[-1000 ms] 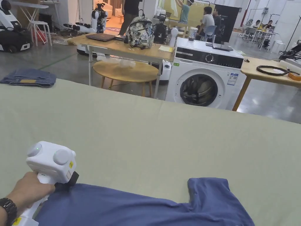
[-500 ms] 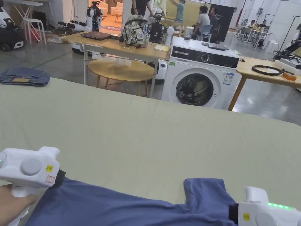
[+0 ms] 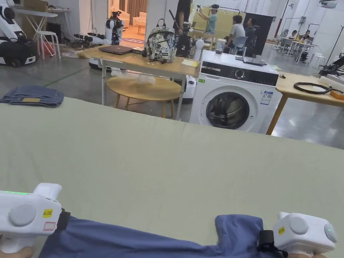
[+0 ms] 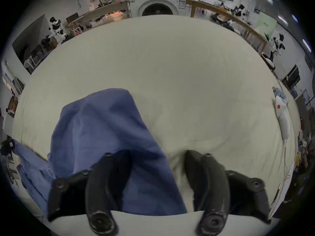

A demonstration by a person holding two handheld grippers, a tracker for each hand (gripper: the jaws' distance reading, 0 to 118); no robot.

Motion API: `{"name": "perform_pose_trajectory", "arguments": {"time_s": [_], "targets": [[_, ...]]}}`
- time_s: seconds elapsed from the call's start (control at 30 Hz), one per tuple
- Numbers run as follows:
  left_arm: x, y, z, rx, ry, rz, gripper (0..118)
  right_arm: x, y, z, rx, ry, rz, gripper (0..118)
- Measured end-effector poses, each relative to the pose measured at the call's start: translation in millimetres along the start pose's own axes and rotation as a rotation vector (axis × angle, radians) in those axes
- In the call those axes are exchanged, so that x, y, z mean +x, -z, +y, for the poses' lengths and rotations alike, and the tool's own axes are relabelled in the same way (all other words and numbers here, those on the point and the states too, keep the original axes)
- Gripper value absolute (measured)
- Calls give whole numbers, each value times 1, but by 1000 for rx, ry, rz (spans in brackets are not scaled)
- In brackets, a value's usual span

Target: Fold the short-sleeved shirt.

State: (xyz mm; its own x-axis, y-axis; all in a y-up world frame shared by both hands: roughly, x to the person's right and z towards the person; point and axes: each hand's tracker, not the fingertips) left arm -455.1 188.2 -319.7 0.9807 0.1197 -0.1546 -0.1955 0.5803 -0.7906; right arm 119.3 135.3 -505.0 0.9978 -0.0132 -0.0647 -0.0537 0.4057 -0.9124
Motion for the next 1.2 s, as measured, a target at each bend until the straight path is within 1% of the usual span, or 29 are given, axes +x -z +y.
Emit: {"name": "perform_pose_trajectory", "arguments": {"time_s": [0.03, 0.07, 0.1, 0.13, 0.17, 0.23, 0.27, 0.33, 0.37, 0.43, 0.5, 0.53, 0.67, 0.7, 0.8, 0.83, 0.93, 1.0, 1.03, 1.07, 1.13, 1.2], "targets": [[0, 1, 0, -3, -4, 0, 0, -4, -3, -1, 5, -13, -11, 43], [0, 2, -1, -6, -6, 3, 0, -7, -5, -3, 10, -29, -21, 12], [1, 2, -2, -5, -6, 5, 0, -11, -7, -5, 23, -45, -36, 0], [1, 3, -3, -4, -5, 6, 0, -13, -10, -6, 32, -51, -50, 0], [1, 3, -3, -5, -5, 8, 0, -39, -45, -23, 42, -58, -46, 0], [1, 3, -5, -6, -7, 8, 0, -46, -59, -32, 55, -69, -33, 0], [1, 1, -6, -1, -8, 7, 0, -51, -69, -38, 71, -55, -34, 0], [0, -3, -6, 4, -12, 3, 0, -57, -88, -52, 104, -40, -7, 0], [-1, -6, -7, 11, -13, -2, 0, -62, -101, -60, 139, -33, -12, 0], [-3, -12, -7, 24, -12, -7, 0, -4, -61, -27, 182, -5, -8, 0], [-5, -20, -8, 40, -14, -8, 0, 2, -82, -35, 237, 27, 26, 0], [-6, -24, -9, 49, -13, -12, 0, 5, -92, -39, 254, 30, 20, 0], [-14, -44, -14, 86, -27, -38, 0, 20, -124, -58, 325, 15, 17, 0], [-17, -51, -17, 96, -29, -43, 0, 19, -136, -74, 344, 13, 15, 0], [-21, -67, -27, 120, -33, -61, 0, 28, -158, -92, 364, 17, 10, 0], [-22, -72, -31, 126, -31, -66, 0, 13, -173, -116, 375, 15, 6, 0], [-27, -86, -46, 135, -25, -84, 0, 12, -189, -145, 380, 1, -6, 0], [-30, -95, -60, 146, -22, -95, 0, 7, -199, -168, 385, -15, -15, 0], [-47, -86, -61, 146, -22, -102, 0, 5, -203, -179, 381, -26, -25, 0], [-51, -87, -67, 145, -24, -104, 0, 4, -205, -188, 380, -32, -32, 0], [-53, -92, -82, 143, -27, -111, 0, 7, -205, -202, 364, -43, -48, 0], [-49, -98, -98, 131, -29, -113, 0, 2, -206, -219, 329, -84, -85, 0]]}}
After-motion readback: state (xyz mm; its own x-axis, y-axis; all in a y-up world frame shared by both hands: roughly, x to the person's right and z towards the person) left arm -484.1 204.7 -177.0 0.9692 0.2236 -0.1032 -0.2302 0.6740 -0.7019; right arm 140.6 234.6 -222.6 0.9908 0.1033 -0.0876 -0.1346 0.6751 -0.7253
